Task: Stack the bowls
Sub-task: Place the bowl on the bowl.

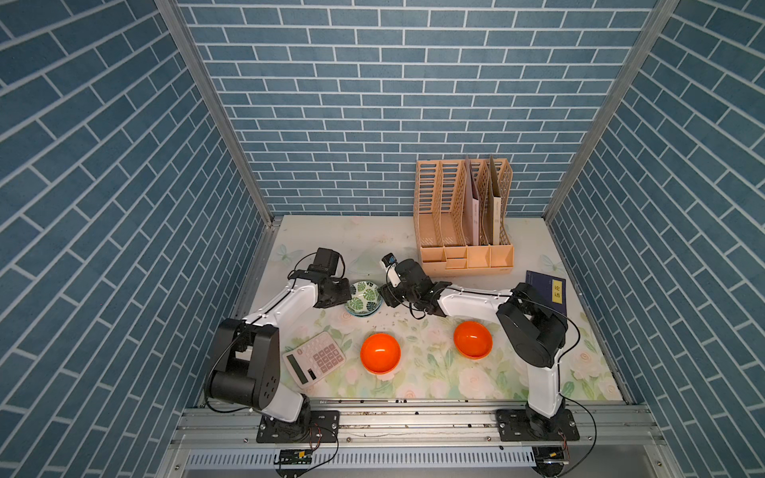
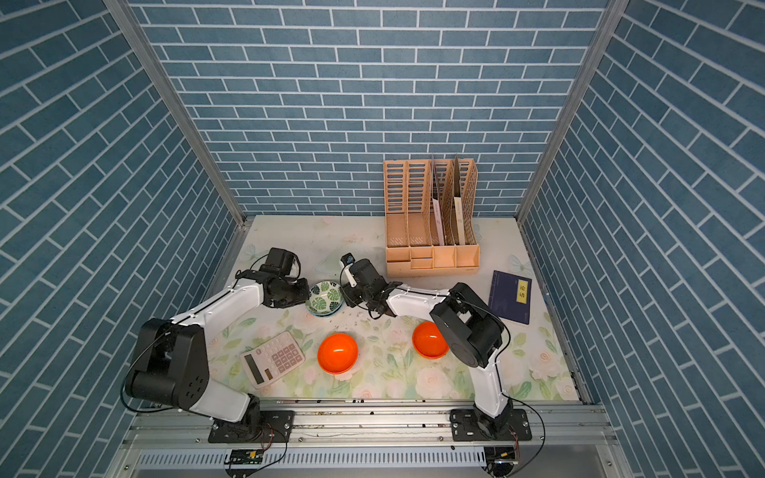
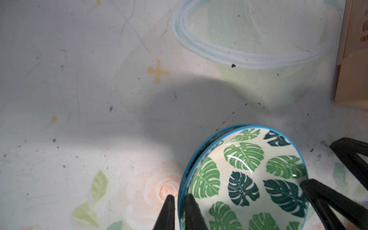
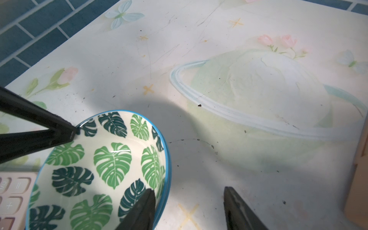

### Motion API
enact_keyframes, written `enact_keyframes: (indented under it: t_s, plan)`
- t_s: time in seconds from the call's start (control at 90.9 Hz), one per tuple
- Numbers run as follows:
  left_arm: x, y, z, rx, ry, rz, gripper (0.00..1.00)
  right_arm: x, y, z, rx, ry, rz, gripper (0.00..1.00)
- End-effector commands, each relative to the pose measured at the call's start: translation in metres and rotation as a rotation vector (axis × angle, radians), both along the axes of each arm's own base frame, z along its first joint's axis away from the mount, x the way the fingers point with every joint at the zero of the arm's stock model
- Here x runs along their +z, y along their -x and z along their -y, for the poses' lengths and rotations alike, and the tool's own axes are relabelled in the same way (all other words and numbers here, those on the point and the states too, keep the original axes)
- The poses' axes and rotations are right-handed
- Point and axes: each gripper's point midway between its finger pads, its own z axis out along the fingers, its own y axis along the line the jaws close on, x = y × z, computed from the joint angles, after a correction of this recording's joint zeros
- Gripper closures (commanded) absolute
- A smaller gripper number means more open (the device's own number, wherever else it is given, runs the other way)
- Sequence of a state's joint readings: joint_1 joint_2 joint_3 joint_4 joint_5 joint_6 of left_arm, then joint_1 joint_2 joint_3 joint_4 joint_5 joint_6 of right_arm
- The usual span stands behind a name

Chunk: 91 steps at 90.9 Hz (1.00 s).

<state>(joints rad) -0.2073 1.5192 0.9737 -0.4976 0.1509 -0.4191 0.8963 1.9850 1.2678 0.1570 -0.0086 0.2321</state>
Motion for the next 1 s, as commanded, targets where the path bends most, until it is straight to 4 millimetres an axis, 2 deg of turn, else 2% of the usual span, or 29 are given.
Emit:
enact_keyframes:
  t_s: [0.0, 0.242, 0.319, 0.363, 0.528, 0.715, 0.825, 0.99]
  plan:
    - [0.013, -0.005, -0.002, 0.011, -0.001, 0.033, 0.83, -0.019, 0.003, 0.003, -0.012, 0.014, -0.042, 0.42]
    - [0.015, -0.006, -0.002, 0.010, 0.000, 0.039, 0.83, -0.009, 0.002, 0.005, -0.017, 0.005, -0.024, 0.41]
    - [0.020, -0.008, -0.002, 0.015, 0.004, 0.052, 0.75, -0.004, 0.001, 0.006, -0.021, -0.001, -0.011, 0.41]
    - [0.024, -0.010, -0.001, 0.017, 0.008, 0.064, 0.70, 0.001, 0.002, 0.007, -0.023, -0.010, -0.001, 0.39]
    - [0.047, -0.016, 0.000, 0.022, 0.018, 0.116, 0.65, 0.024, -0.002, 0.014, -0.053, -0.039, 0.050, 0.31]
    - [0.068, -0.019, -0.001, 0.024, 0.024, 0.160, 0.64, 0.059, -0.003, 0.024, -0.080, -0.075, 0.123, 0.27]
    - [0.063, -0.017, 0.000, 0.014, 0.023, 0.146, 0.66, 0.071, -0.002, 0.028, -0.086, -0.081, 0.144, 0.27]
    - [0.030, -0.010, 0.000, -0.002, 0.003, 0.074, 0.75, 0.080, -0.001, 0.030, -0.088, -0.090, 0.149, 0.26]
